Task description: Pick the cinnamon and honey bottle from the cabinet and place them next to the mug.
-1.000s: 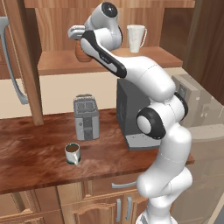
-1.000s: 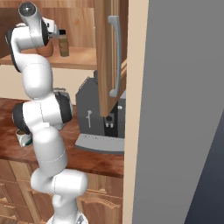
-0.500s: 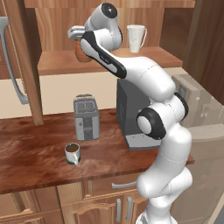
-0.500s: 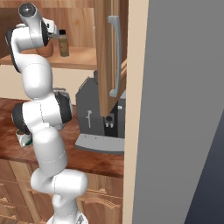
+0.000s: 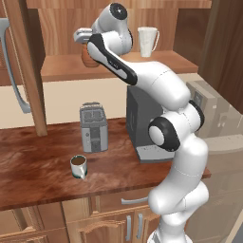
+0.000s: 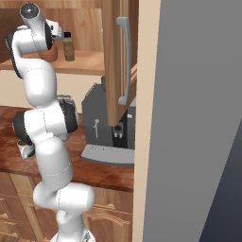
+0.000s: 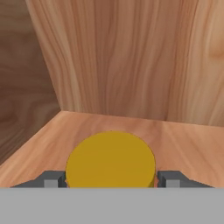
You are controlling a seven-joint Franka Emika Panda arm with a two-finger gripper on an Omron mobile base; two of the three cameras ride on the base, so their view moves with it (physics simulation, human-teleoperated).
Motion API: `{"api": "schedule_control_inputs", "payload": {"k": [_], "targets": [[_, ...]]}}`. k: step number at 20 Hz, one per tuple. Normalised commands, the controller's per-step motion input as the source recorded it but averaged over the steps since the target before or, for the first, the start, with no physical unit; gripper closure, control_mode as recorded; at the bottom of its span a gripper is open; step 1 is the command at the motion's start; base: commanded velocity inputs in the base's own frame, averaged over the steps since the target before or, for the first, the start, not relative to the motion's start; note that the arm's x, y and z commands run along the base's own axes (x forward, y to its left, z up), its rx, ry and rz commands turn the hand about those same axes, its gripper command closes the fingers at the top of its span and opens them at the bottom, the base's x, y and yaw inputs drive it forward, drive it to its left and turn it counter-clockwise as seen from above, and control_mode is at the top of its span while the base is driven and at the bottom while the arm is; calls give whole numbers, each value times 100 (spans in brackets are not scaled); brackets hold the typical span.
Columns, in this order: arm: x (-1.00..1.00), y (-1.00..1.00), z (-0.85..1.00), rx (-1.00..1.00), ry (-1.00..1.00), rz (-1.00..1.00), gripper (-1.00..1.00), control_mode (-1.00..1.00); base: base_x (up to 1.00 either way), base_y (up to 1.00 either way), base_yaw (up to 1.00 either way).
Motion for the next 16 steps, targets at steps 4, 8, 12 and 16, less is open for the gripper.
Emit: {"api": "schedule_control_inputs", "payload": {"k": [4,8,12,16], "targets": [[0,0,0,0,0,0,100,-100,0,0,0],[0,0,0,0,0,0,100,-100,0,0,0],[-30,0,3,0,-3,0,100,-100,0,0,0],[-57,0,8,0,-9,0,100,-100,0,0,0]]}}
